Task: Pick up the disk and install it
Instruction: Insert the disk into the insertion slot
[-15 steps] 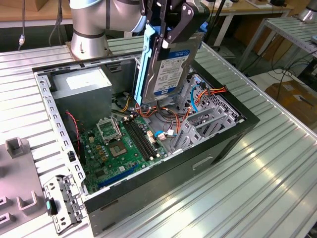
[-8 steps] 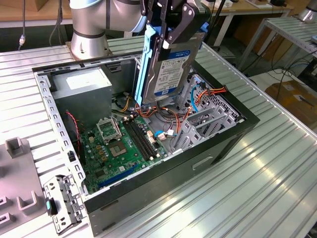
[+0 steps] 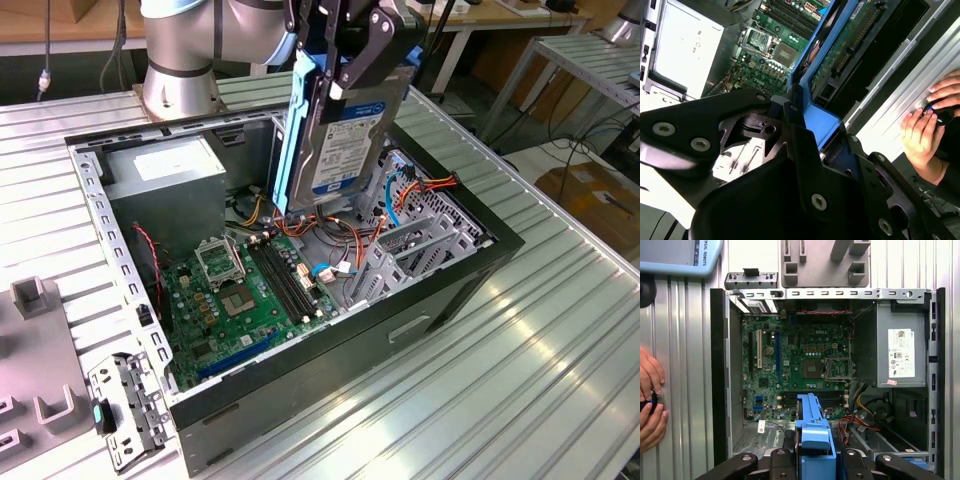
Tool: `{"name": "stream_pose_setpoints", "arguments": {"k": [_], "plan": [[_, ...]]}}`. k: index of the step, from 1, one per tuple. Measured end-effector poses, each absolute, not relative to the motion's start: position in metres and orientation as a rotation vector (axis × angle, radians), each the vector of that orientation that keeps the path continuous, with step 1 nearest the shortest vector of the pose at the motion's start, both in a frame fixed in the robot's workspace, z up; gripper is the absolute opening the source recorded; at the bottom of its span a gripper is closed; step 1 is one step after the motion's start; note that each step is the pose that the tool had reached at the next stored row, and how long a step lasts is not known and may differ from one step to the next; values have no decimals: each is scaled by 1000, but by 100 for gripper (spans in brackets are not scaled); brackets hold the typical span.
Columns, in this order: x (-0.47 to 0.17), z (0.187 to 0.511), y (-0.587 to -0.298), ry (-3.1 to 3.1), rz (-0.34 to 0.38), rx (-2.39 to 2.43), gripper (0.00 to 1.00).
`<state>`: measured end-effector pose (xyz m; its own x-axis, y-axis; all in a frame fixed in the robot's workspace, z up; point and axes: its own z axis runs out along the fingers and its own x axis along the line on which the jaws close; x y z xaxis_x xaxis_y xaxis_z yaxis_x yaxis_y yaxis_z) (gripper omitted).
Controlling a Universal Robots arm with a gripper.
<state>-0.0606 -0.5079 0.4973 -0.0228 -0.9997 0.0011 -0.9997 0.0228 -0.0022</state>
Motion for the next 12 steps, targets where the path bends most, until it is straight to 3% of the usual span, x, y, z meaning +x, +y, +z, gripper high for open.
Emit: {"name": "stream_pose_setpoints", "arguments": {"k": [12], "plan": [[-35, 495, -528, 2249, -9, -2198, 37]]}}
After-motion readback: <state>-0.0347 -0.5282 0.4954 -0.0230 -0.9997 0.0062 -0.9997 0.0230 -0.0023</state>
